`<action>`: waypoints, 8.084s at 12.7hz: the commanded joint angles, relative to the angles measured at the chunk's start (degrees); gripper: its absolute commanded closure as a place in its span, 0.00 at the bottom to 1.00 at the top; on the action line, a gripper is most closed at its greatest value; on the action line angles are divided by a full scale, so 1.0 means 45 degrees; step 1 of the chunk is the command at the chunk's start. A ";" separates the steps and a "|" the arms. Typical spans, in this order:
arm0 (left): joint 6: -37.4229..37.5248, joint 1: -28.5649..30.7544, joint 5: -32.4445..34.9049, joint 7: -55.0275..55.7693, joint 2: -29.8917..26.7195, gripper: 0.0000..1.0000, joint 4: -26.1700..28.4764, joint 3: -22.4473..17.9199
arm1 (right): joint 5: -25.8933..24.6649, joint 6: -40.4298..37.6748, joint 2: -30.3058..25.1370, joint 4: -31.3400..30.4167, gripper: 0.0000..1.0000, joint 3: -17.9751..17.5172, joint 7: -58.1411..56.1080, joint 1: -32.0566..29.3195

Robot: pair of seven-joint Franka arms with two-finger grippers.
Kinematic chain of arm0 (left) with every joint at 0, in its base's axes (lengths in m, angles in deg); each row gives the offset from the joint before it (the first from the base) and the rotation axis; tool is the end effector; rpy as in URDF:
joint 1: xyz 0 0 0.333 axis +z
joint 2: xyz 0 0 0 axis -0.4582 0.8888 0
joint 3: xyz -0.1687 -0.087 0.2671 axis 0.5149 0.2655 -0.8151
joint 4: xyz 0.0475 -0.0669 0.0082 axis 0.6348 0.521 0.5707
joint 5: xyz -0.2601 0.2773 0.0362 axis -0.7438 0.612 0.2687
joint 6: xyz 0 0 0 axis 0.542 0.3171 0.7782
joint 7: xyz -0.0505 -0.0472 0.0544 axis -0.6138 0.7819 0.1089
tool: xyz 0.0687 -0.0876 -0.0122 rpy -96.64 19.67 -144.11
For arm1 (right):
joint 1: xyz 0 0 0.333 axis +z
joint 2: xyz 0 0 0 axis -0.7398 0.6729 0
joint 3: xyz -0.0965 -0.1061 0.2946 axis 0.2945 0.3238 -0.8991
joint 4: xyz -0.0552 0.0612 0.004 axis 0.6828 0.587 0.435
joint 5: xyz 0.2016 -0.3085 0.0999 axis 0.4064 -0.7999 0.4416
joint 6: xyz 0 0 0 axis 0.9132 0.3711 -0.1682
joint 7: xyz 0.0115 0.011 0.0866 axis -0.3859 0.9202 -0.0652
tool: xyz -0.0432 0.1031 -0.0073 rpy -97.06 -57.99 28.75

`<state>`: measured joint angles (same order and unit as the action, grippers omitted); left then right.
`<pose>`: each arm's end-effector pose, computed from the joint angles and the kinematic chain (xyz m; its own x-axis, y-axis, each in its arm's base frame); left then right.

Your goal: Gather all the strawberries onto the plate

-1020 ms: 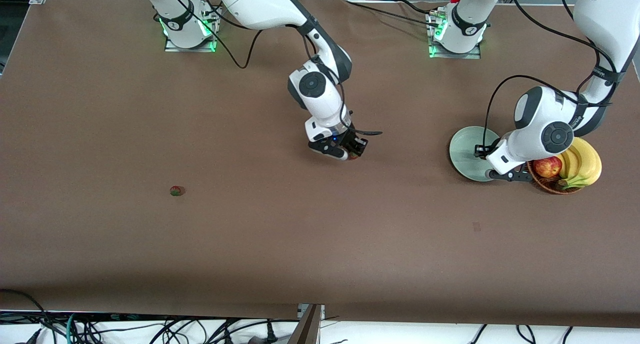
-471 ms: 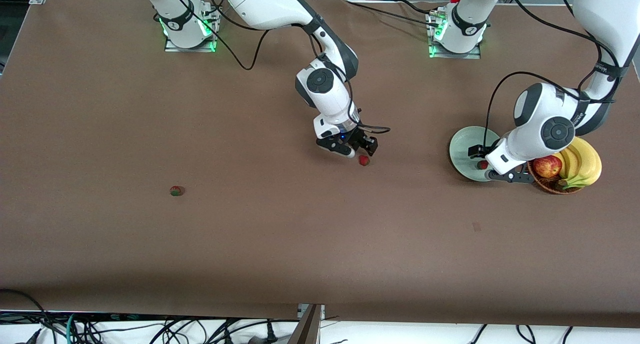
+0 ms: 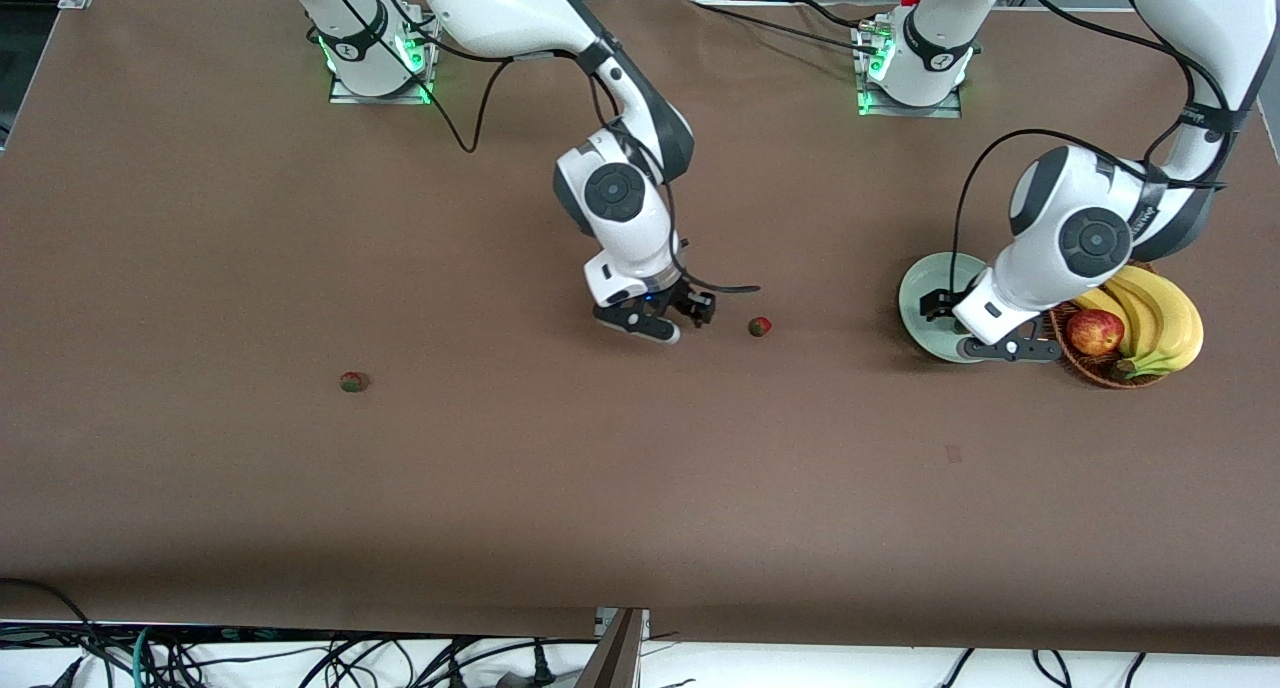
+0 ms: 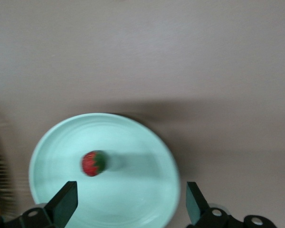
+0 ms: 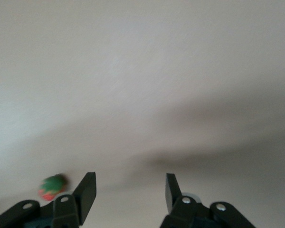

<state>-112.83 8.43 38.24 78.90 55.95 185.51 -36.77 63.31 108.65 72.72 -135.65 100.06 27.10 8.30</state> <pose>0.5501 -0.0542 0.2878 0.9940 0.0028 -0.1092 -0.0027 -0.9987 -0.0509 0.5372 0.5254 0.2674 0.9510 -0.3089 -0.0102 -0.3048 -0.9318 -0.1971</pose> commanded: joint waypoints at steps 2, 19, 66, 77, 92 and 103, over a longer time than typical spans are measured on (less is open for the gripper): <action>0.0202 -0.1364 0.0152 0.3237 0.0783 0.00 -0.1118 0.0900 | -0.0068 -0.3251 -0.1015 -0.0362 0.33 0.2018 -0.4361 -0.0124; -0.1243 -0.6176 0.4371 0.7524 0.5101 0.00 -0.3231 -0.0427 | 0.1768 -0.0506 -0.1526 -0.5460 0.43 0.5873 -1.8981 -0.2407; 0.3562 0.5186 0.3766 0.0491 0.3735 0.00 -0.1825 0.5330 | 0.4112 0.4294 0.2024 0.0687 0.75 0.0365 0.0714 0.1493; 0.2819 0.4626 0.4039 0.2287 0.3735 0.00 -0.1942 0.5784 | 0.3859 0.0756 0.1485 0.1219 0.08 0.2566 0.1292 0.1908; 0.0810 -0.4842 0.4938 1.0705 0.4787 0.00 -0.2644 0.1825 | 0.2578 -0.8454 -0.3197 -0.0222 0.01 0.8100 -0.4978 0.1927; -0.0618 -0.5375 0.4781 1.1137 0.5922 0.00 -0.3290 0.0959 | -0.2290 -0.9002 -0.7830 -0.2802 0.01 0.3132 -0.8339 -0.3451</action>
<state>-115.77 -14.70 59.26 127.61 81.71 172.12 -32.55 56.74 66.84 42.73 -144.77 123.80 -9.53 0.95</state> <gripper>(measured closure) 0.000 0.004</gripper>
